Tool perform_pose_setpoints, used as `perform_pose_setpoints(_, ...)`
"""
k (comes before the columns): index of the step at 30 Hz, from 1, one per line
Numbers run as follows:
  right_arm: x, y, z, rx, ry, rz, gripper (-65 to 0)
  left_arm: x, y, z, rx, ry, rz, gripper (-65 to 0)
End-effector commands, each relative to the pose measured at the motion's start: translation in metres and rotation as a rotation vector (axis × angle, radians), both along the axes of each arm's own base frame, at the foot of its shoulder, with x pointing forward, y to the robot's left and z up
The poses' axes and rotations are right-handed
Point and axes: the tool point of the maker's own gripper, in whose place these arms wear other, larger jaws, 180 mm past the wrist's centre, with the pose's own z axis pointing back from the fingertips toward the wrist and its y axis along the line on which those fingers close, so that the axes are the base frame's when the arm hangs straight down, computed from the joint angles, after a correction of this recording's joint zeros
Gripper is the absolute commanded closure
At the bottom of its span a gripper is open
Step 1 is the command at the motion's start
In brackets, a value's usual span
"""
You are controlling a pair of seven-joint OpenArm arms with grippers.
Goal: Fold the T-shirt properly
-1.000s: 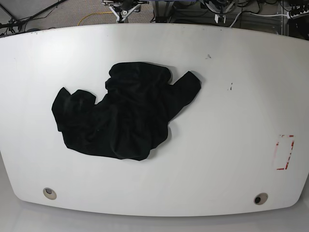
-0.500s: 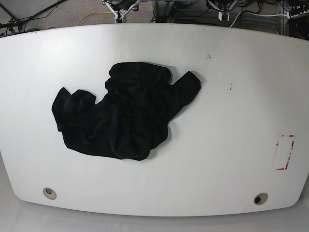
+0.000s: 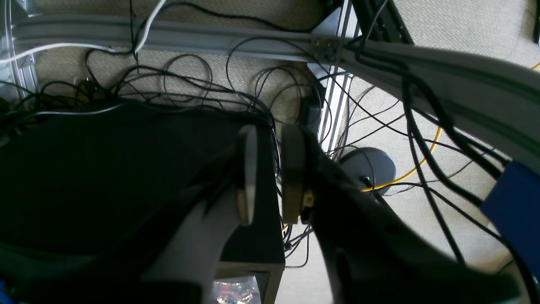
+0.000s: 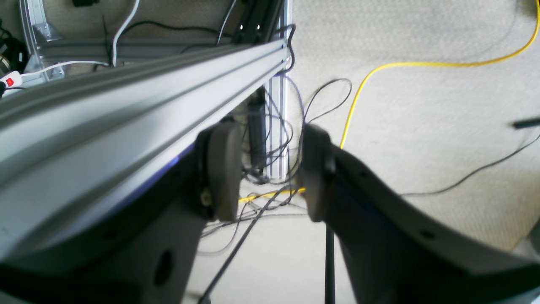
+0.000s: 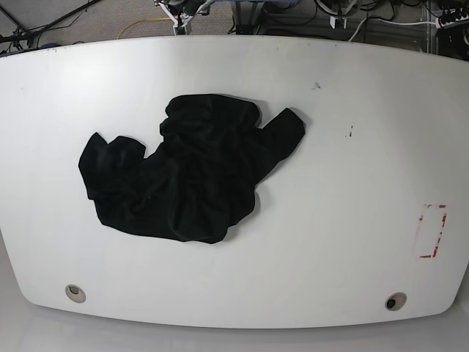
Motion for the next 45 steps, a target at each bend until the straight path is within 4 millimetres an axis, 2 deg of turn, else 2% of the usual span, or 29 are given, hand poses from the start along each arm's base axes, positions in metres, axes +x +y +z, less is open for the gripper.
perform_pose_setpoints(1,-0.001,-0.002,0.005,-0.005,-0.029,-0.005,-22.7,0.0,0.007,0.003,0.015,-0.023,0.0,-11.9)
perform_pose_setpoints(3,-0.007,-0.005,0.003,-0.013,-0.01,-0.017,-22.5,-0.004,0.009,0.002,0.012,-0.012,0.001,-12.5)
perform_pose_setpoints(22,-0.005,-0.005,0.004,-0.014,-0.017,-0.017,-22.5,-0.003,0.01,0.003,0.013,-0.017,0.001,-12.5)
perform_pose_setpoints(26,-0.017,-0.005,0.005,-0.015,-0.002,-0.018,-22.5,-0.006,0.01,0.004,0.015,-0.021,0.002,-12.4)
perform_pose_setpoints(28,-0.015,-0.006,0.006,-0.017,-0.011,-0.017,-22.5,0.003,0.012,0.007,0.021,-0.048,-0.003,-12.4)
perform_pose_setpoints(30,-0.021,-0.003,0.009,-0.015,-0.014,-0.019,-22.5,-0.002,0.014,0.012,0.027,-0.058,-0.011,-12.4)
perform_pose_setpoints(33,-0.017,0.001,0.016,-0.013,-0.045,-0.021,-22.5,0.0,0.016,0.019,0.036,-0.086,-0.022,-12.4)
perform_pose_setpoints(39,-0.027,-0.004,0.03,-0.03,-0.044,-0.004,-22.5,-0.002,0.02,0.036,0.052,-0.13,-0.046,-12.4)
perform_pose_setpoints(45,-0.036,-0.003,0.055,-0.044,-0.081,0.0,-22.5,-0.013,0.023,0.06,0.069,-0.171,-0.072,-12.4)
